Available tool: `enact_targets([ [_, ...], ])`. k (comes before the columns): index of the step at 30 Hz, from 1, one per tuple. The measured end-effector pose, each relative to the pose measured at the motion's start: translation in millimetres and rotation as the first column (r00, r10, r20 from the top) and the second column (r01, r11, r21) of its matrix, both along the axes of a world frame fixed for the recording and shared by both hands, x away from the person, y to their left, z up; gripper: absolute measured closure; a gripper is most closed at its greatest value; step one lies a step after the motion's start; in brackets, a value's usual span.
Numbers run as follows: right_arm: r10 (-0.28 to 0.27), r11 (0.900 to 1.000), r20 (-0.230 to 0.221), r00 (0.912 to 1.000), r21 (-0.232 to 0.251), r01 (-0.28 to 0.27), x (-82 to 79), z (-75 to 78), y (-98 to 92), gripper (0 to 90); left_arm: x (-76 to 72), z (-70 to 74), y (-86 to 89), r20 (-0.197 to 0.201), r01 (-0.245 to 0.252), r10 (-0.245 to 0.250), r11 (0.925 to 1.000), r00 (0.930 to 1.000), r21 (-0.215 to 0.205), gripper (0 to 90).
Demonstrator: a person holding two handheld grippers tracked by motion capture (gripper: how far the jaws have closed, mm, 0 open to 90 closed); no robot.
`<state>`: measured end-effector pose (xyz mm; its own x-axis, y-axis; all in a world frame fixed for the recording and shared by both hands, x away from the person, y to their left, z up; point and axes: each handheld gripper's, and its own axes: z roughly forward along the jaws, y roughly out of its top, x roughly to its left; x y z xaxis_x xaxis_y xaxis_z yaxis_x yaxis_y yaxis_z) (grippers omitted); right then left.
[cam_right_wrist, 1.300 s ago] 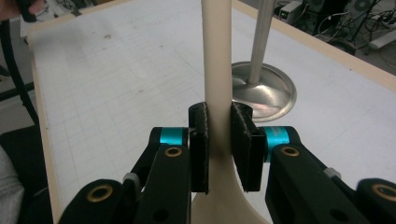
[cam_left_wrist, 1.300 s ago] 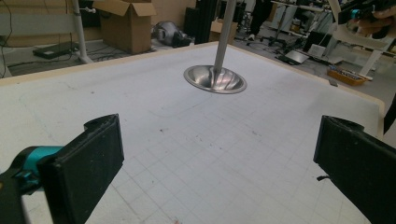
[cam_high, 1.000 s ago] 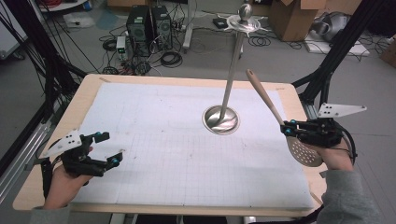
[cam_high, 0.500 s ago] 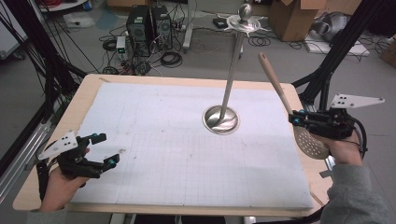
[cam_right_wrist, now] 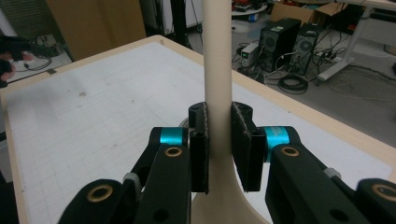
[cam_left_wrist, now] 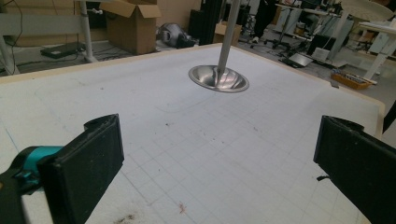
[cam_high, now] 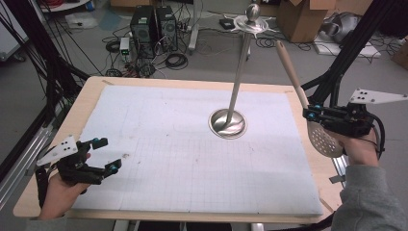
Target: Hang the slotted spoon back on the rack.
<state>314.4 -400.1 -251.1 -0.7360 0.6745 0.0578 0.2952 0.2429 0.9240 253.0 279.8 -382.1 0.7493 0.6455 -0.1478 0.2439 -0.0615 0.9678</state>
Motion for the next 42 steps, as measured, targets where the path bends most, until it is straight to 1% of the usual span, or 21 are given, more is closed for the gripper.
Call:
enact_targets([
  [6, -0.015, 1.0, 0.004, 0.9999, 0.017, 0.015, 3.4, -0.3, -3.7, 78.3, -0.6, -0.2, 1.1, 0.0, -0.004, 0.004, 1.0, 1.0, -0.004, 2.0],
  [8, -0.02, 1.0, 0.012, 0.9997, 0.024, 0.02, 4.3, 0.2, -3.6, 78.3, -0.6, -0.3, 1.6, -0.001, -0.003, 0.003, 1.0, 1.0, -0.002, 2.0],
  [9, -0.024, 0.999, 0.012, 0.9996, 0.035, 0.023, 4.6, 0.6, -3.1, 78.3, -0.7, -0.4, 1.8, -0.002, -0.004, 0.004, 1.0, 1.0, -0.003, 2.0],
  [11, -0.024, 0.999, 0.01, 0.9997, 0.033, 0.023, 5.0, 1.5, -2.7, 78.3, -0.8, -0.6, 2.0, -0.002, -0.005, 0.005, 1.0, 1.0, -0.005, 2.0],
  [14, -0.019, 1.0, 0.014, 0.9997, 0.022, 0.019, 6.0, 7.4, 1.7, 78.3, -1.4, -0.3, 2.3, -0.002, -0.003, 0.003, 1.0, 1.0, -0.005, 2.0],
  [18, -0.028, 0.999, 0.02, 0.9994, 0.018, 0.027, 7.4, 12.2, 5.0, 78.3, -2.4, 0.4, 3.4, 0.0, -0.005, 0.005, 1.0, 1.0, -0.006, 2.0],
  [19, -0.03, 0.999, 0.015, 0.9994, 0.02, 0.03, 7.3, 13.1, 5.6, 78.3, -2.7, 0.5, 3.5, 0.0, -0.007, 0.007, 0.9999, 1.0, -0.009, 2.0],
  [23, -0.038, 0.999, 0.02, 0.9991, 0.029, 0.037, 8.5, 15.0, 6.4, 78.3, -2.9, 0.4, 4.6, 0.0, -0.006, 0.006, 0.9999, 1.0, -0.008, 2.0],
  [26, -0.043, 0.998, 0.017, 0.9989, 0.039, 0.042, 10.3, 14.9, 6.3, 78.3, -3.1, 0.3, 4.9, 0.0, -0.007, 0.007, 1.0, 1.0, -0.006, 2.0],
  [42, -0.057, 0.997, 0.001, 0.9984, 0.056, 0.057, 16.5, 12.1, 10.4, 78.3, -4.1, 0.1, 5.8, -0.002, -0.009, 0.009, 0.9999, 1.0, -0.005, 2.0],
])
